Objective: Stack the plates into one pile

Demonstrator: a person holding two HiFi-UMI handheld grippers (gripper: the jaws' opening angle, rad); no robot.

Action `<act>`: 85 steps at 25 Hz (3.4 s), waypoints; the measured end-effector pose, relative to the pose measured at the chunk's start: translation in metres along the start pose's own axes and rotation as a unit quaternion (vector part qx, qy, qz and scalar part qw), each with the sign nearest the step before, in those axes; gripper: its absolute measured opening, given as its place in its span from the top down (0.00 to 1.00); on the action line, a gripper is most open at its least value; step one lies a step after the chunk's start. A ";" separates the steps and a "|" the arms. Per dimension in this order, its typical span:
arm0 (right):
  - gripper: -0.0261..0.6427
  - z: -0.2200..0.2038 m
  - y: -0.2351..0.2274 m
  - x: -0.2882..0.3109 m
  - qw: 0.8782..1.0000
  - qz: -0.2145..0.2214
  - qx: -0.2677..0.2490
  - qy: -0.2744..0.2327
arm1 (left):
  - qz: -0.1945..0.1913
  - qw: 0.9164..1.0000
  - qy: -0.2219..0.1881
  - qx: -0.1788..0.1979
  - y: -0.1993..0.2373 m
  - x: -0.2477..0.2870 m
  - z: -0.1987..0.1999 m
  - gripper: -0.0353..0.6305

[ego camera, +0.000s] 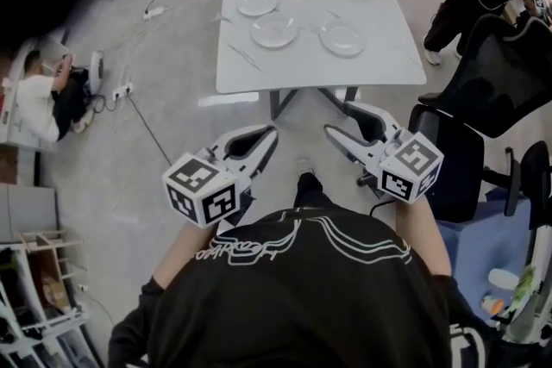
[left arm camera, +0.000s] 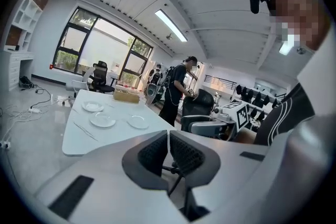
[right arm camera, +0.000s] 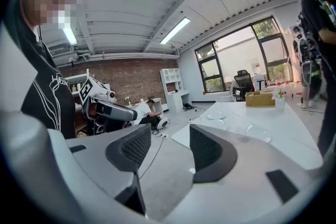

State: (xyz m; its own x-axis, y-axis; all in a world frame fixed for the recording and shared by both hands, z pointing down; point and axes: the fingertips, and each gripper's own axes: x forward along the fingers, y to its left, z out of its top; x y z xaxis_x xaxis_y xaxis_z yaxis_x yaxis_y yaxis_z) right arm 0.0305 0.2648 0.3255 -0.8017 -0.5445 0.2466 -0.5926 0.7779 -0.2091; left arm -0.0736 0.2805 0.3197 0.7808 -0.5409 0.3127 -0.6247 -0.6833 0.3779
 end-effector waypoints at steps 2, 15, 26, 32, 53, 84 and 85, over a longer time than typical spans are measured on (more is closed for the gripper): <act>0.61 0.005 -0.033 0.019 1.000 -0.003 0.006 0.005 | 0.008 1.000 0.004 -0.004 0.025 0.022 0.011 0.90; 0.61 0.024 -0.181 0.096 0.998 0.025 0.027 0.051 | 0.041 0.998 0.026 -0.032 0.128 0.142 0.065 0.90; 0.61 0.026 -0.218 0.136 0.996 0.038 0.014 0.081 | 0.082 0.996 0.042 -0.021 0.176 0.162 0.067 0.90; 0.61 0.013 -0.229 0.150 0.994 0.032 0.037 0.102 | 0.105 0.993 0.059 0.011 0.195 0.167 0.065 0.90; 0.60 -0.006 -0.301 0.243 0.982 0.025 0.075 0.171 | 0.154 0.980 0.123 -0.006 0.331 0.205 0.062 0.90; 0.61 -0.068 -0.332 0.310 0.957 0.016 0.102 0.273 | 0.151 0.960 0.233 -0.021 0.407 0.243 -0.018 0.90; 0.61 -0.069 -0.332 0.311 0.956 0.016 0.102 0.275 | 0.150 0.960 0.234 -0.023 0.407 0.243 -0.019 0.90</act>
State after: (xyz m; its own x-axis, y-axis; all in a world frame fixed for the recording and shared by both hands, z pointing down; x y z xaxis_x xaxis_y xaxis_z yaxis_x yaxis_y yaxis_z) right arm -0.0169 -0.1411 0.5370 -0.6901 -0.2307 0.6860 -0.6166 0.6836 -0.3905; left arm -0.1386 -0.1193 0.5662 0.4835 -0.4228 0.7664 -0.8288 -0.5029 0.2454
